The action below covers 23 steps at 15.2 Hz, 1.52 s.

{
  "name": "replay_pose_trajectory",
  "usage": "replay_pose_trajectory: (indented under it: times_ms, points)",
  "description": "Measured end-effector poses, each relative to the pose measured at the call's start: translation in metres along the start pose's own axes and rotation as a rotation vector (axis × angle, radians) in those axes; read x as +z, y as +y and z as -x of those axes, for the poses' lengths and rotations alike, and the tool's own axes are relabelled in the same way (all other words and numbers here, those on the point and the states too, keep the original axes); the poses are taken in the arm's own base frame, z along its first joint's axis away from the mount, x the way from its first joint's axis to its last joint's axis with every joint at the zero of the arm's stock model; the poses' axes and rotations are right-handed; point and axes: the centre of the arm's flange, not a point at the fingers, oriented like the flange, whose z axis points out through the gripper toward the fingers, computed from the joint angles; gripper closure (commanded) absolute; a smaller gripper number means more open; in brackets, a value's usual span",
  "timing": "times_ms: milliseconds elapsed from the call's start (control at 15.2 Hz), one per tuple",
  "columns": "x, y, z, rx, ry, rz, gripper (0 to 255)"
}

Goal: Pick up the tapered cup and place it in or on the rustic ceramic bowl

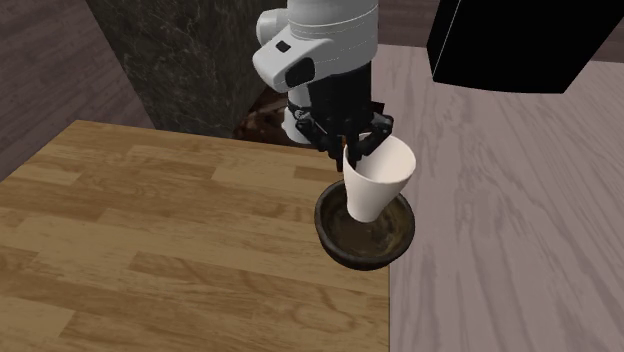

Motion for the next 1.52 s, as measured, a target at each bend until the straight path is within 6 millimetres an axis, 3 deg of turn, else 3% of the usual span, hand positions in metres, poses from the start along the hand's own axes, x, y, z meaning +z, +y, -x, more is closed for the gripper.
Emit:
replay_pose_trajectory:
  times_ms: [264,660,726,1122,1518]
  points:
    - [0.020,0.002,-0.001,0.000,0.000,0.000,255]
    - [0.022,0.002,-0.001,0.000,0.000,0.000,255]
    - [0.022,0.002,-0.001,0.000,0.000,0.000,0]
    - [0.022,0.002,-0.001,0.000,0.001,0.000,0]
    - [-0.024,0.002,-0.001,0.000,0.002,-0.001,0]
